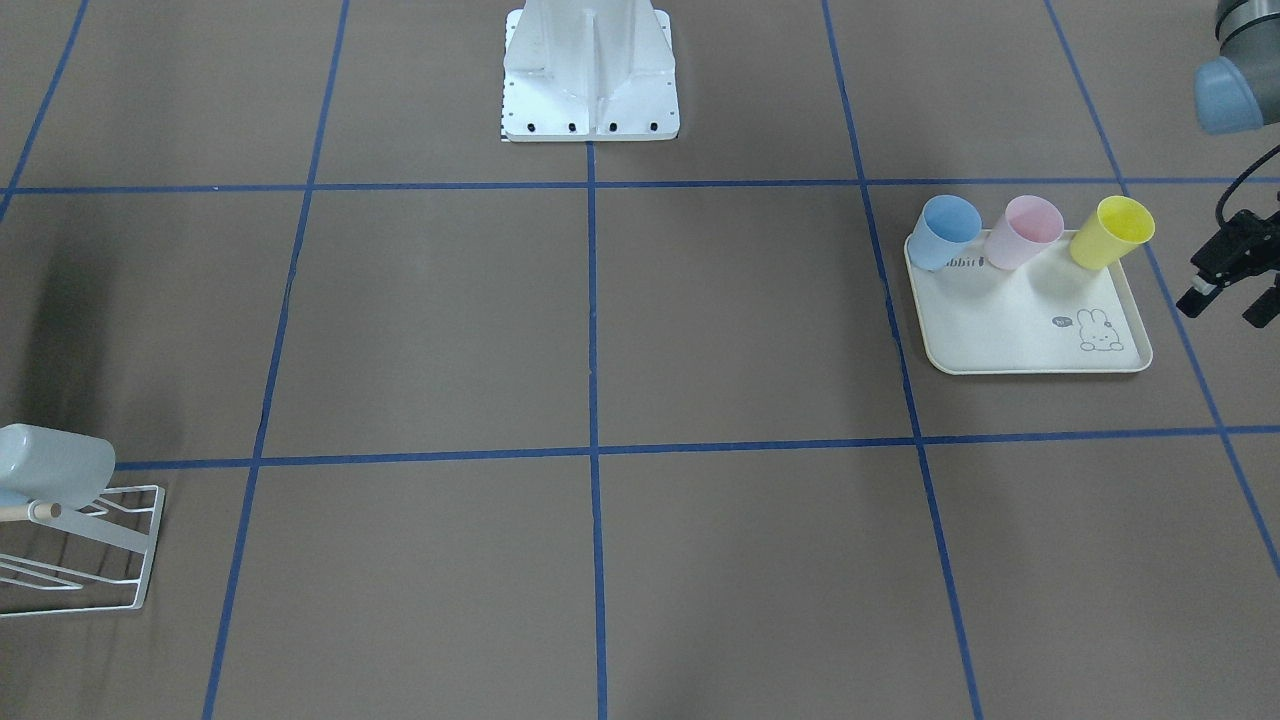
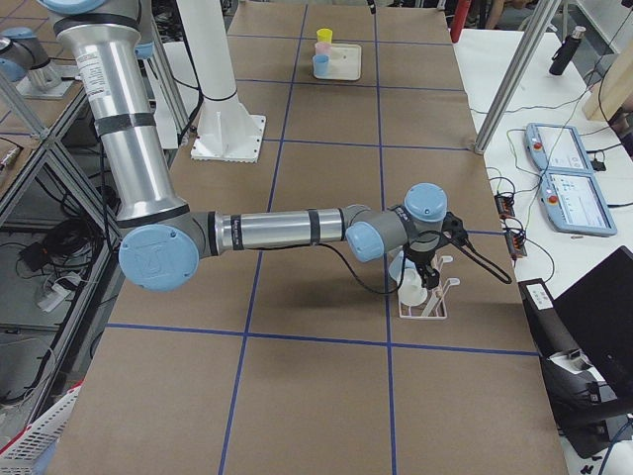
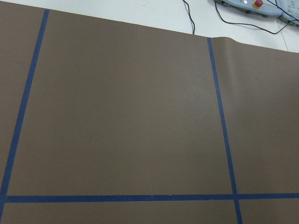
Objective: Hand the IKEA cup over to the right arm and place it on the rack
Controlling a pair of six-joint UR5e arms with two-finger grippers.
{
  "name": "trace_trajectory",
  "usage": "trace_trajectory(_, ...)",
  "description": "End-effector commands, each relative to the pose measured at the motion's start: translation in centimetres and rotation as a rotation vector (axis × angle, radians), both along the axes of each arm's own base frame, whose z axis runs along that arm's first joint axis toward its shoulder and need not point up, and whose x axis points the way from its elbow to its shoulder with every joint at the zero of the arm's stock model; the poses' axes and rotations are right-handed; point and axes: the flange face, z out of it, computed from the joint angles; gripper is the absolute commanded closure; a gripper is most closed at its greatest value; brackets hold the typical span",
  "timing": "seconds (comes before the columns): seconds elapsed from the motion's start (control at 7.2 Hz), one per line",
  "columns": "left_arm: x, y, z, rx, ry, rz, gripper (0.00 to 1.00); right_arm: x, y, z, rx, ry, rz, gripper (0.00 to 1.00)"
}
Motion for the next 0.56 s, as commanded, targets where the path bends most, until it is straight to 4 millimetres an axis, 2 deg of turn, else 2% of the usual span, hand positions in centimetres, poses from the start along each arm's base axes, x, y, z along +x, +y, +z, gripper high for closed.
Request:
trace_trajectory(0.0,0.7,1.9,3.5,-0.042,-0.076,0.079,0.01,-0.1,-0.1,-0.2,0.003,-0.001,-0.001,0.01)
trace_trajectory(0.28,-0.3,5.9,6.7,-0.075,-0.119,0.121,0.01,0.1,-0.2,-1.7,0.017,-0.022,0.004,0.01)
trace_trajectory(0.42,-0.9,8.9,9.0,-0.122,-0.139,0.136,0.01,0.2,0.2,-2.8,0.027,-0.035,0.003,0.01)
